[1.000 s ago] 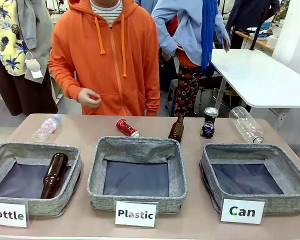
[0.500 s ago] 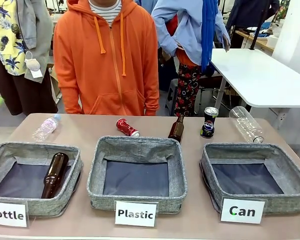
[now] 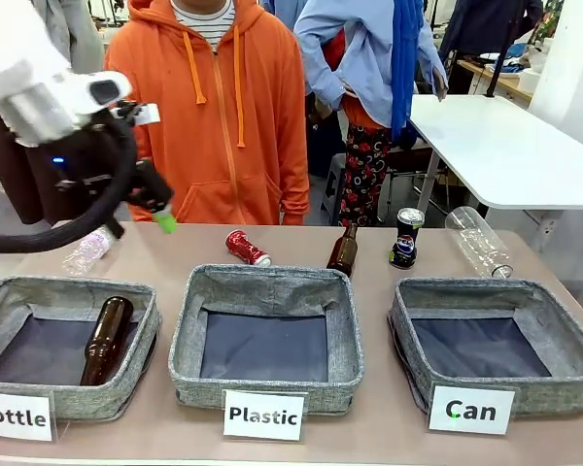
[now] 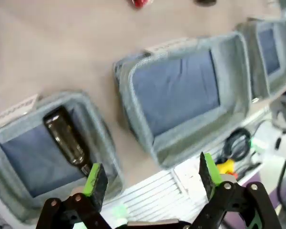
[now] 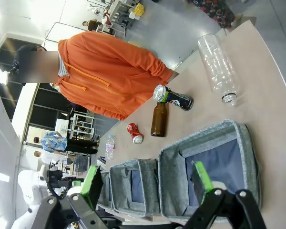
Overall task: Sort the can waste into the basket.
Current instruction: Pick up the can waste from the table and place it in the right Fabric basket.
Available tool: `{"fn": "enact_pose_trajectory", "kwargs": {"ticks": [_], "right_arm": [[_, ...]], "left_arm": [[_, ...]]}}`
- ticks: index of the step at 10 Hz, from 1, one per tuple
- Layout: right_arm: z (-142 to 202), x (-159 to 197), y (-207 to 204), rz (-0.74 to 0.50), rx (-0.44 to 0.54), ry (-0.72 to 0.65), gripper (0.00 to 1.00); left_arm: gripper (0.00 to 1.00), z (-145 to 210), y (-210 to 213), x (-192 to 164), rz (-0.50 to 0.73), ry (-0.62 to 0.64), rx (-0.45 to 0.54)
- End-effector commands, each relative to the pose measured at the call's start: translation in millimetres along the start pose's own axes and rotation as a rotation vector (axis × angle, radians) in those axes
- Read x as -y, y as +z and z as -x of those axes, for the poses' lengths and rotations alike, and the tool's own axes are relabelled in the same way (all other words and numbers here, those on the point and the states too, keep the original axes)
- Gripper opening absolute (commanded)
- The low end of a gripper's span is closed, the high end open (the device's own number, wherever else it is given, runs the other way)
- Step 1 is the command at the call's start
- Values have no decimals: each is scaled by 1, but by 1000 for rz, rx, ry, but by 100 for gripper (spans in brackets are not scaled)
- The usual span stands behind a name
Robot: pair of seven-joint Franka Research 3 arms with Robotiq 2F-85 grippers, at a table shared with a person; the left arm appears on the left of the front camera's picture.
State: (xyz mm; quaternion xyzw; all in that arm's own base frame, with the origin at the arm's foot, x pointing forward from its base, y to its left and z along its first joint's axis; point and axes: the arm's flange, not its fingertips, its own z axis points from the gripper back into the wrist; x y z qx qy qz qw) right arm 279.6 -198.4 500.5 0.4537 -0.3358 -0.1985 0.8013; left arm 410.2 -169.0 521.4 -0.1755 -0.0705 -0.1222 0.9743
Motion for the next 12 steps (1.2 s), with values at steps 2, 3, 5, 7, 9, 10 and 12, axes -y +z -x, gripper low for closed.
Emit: {"fn": "enact_pose_trajectory", "kwargs": {"ticks": [2,3,5,7,9,10,12], "right_arm": [[-3,1,-1,-25,12,24,100],[-3,1,-1,-25,12,24,100],[-3,1,-1,-25,12,24,100],[-3,1,-1,-25,12,24,100],[-3,1,-1,-25,12,24,100],[-3,1,-1,-25,12,24,100],[-3,1,-1,-25,12,24,100]], "left_arm": [[100,-44,-20,20,-99,215,234],[100,-47,-21,22,-118,220,275],[100,-46,-20,17,-33,191,219],[100,-46,-20,17,-33,191,219],[100,-47,-20,19,-38,181,228],[100,-54,-31,29,-49,315,145],[100,-73,-53,48,-120,481,167]]}}
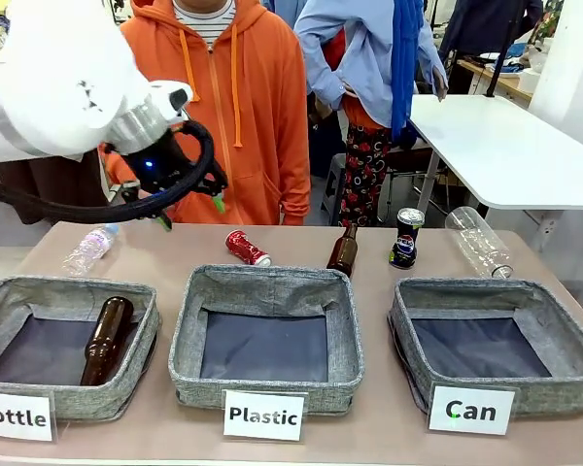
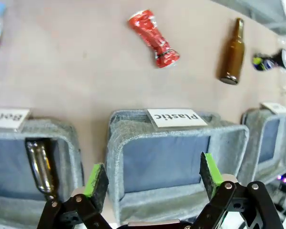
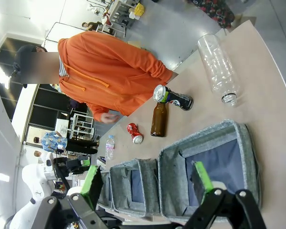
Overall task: Sort the can waste into the basket.
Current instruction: Pick up the can waste from the table and place it in the right Fabric basket.
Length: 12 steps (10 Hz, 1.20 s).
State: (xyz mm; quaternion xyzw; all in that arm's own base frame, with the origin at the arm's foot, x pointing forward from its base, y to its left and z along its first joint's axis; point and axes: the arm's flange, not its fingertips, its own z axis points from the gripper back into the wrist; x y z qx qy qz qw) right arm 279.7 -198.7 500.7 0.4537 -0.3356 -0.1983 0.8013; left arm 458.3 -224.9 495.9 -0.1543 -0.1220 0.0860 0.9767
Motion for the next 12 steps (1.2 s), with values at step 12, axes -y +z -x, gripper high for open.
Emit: {"fn": "enact_pose_trajectory", "kwargs": {"ticks": [12], "right_arm": [[-2,1,-1,-25,13,24,100]], "left_arm": [[100,25,276,-345,459,214,-76]]}}
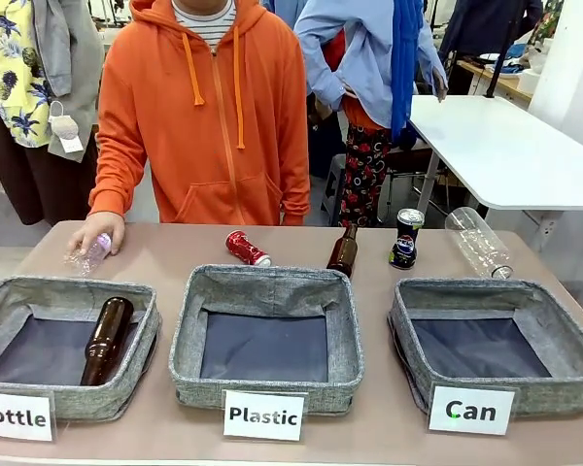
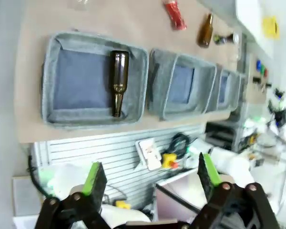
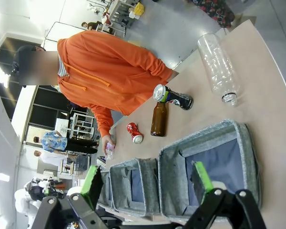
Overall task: Sort the can waste into the basket.
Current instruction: Pick up the can waste from the table and place it in the right Fabric basket.
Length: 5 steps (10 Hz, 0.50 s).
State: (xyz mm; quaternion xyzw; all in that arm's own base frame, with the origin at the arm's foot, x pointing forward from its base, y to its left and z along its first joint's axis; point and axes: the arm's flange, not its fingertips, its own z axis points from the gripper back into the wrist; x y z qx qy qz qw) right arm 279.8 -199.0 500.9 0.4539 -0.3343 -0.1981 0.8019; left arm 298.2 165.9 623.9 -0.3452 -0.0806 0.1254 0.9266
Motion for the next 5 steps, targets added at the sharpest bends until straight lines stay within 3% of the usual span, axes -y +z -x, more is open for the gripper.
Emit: {"fn": "enact_pose_trajectory", "kwargs": {"ticks": [1,3,5], "right_arm": [[-2,1,-1,-25,16,24,100],[-2,1,-1,-25,16,24,100],[-2,1,-1,-25,16,24,100]], "left_arm": [[100,-15,26,-26,166,107,74],[100,12,38,-91,291,135,151],[100,20,37,-128,343,174,171]]}}
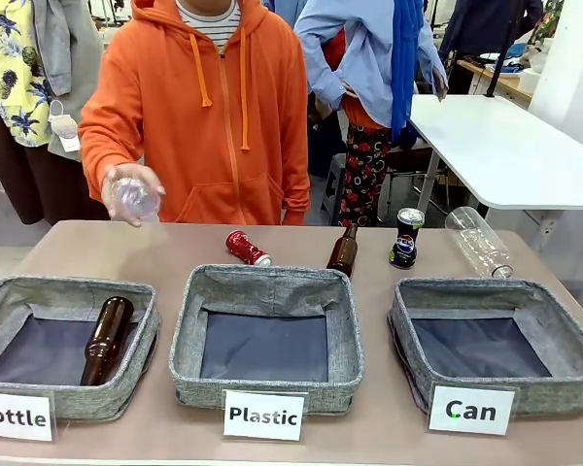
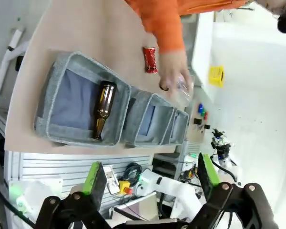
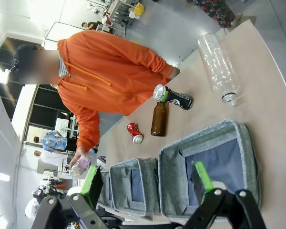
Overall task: Sort the can waste into the basket.
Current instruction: Pick up the can waste from the table and place it in the right Fabric basket.
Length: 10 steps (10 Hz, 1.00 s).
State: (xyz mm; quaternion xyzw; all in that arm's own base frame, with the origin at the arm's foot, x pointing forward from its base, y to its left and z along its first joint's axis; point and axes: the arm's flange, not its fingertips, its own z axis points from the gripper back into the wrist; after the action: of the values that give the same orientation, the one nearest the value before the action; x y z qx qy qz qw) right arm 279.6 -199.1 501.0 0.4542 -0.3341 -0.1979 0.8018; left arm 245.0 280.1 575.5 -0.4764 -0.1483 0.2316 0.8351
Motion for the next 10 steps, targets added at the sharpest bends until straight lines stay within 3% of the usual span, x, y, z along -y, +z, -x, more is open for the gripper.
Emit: {"fn": "enact_pose_trajectory", "kwargs": {"ticks": [1,4,8,10], "right_arm": [[-2,1,-1,-25,16,25,100],[-2,1,-1,-25,16,25,100],[-2,1,-1,-25,16,25,100],[-2,1,-1,-25,16,25,100]], "left_arm": [[100,2,-10,-12,43,-5,-10],[100,-10,-36,11,-37,-7,-45],[100,-44,-163,96,-289,-105,-227],[100,-54,-204,119,-413,-78,-279]]}}
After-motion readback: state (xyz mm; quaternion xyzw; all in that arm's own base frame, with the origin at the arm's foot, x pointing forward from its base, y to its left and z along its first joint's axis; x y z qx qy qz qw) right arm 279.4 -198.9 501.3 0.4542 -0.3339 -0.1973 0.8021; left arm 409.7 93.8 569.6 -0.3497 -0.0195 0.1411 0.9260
